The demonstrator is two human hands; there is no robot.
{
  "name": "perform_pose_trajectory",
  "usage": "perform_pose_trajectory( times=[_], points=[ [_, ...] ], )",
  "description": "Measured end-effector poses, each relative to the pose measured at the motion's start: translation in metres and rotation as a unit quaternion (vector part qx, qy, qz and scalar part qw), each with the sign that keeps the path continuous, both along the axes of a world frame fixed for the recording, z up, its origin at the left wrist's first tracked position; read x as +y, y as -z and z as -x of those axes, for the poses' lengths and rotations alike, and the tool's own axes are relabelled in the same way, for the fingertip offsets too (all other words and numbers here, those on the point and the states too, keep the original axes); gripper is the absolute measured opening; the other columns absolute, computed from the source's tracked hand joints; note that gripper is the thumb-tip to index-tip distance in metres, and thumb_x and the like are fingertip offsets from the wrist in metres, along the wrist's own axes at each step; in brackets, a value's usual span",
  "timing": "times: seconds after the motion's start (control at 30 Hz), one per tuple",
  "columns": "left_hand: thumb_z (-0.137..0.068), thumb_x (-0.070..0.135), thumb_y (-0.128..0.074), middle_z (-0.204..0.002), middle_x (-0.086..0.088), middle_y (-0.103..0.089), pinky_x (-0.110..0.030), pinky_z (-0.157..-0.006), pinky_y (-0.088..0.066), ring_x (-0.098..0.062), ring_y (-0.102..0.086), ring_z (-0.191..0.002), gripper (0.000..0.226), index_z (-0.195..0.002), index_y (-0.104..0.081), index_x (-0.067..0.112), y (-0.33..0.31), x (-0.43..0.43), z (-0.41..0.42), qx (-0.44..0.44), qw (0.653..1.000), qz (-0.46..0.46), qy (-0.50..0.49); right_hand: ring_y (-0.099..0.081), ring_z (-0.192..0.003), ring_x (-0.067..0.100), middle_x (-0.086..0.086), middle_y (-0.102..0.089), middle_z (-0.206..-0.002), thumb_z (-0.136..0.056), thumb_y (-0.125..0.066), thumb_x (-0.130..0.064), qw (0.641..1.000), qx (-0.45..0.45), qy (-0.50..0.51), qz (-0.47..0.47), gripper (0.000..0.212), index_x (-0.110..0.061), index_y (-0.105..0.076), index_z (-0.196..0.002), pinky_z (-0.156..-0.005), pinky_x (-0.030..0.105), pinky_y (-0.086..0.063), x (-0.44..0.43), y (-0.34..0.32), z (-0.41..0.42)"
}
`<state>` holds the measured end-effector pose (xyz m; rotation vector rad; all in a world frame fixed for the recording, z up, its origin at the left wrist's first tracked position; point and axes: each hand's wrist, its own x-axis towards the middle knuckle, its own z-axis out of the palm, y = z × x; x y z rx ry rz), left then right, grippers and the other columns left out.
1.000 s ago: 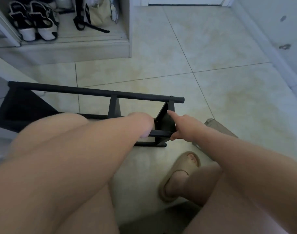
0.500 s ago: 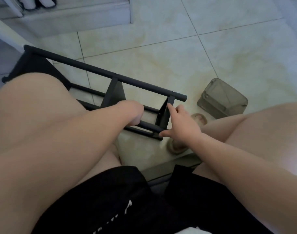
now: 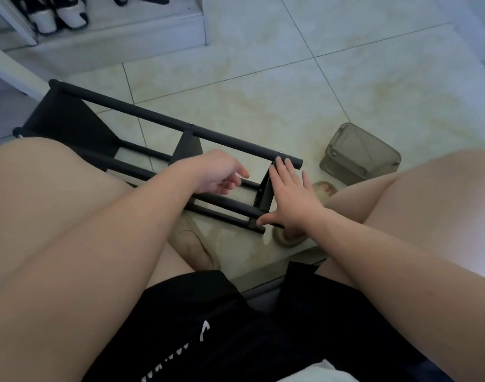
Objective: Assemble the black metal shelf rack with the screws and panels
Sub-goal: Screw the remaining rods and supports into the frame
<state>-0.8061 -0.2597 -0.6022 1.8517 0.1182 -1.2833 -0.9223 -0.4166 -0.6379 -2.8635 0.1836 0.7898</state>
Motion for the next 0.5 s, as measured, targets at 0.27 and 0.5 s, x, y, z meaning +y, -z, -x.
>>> perform_pose_trajectory(
  times=[0.27,0.5],
  points=[
    [-0.093,-0.018,-0.028,-0.091,-0.010,-0.075,-0.027,-0.069,-0.059,-0.017,-0.074,-0.081,0.044,-0.102,-0.064,0.006,-0.013,0.010,-0.007,0.130,0.971,0.182,-0.081,0.018,-0.156,0.024,0.008,0.027,-0.167,-0.072,-0.081,-0.065,0.999,-0.001,0.009,-0.041,0.141,-0.008,0.012,-0.160,-0.127,0.048,0.000,0.001,-0.002,-0.001],
    [-0.101,-0.004,-0.046,-0.100,-0.015,-0.076,-0.025,-0.068,-0.060,-0.020,-0.075,-0.093,0.018,-0.108,-0.060,0.005,-0.013,0.010,-0.007,0.131,0.967,0.198,-0.086,0.018,-0.156,0.023,0.007,0.028,-0.167,-0.072,-0.080,-0.065,0.999,-0.001,0.012,-0.044,0.140,-0.008,0.013,-0.160,-0.127,0.048,-0.001,0.001,0.000,0.000]
  ],
)
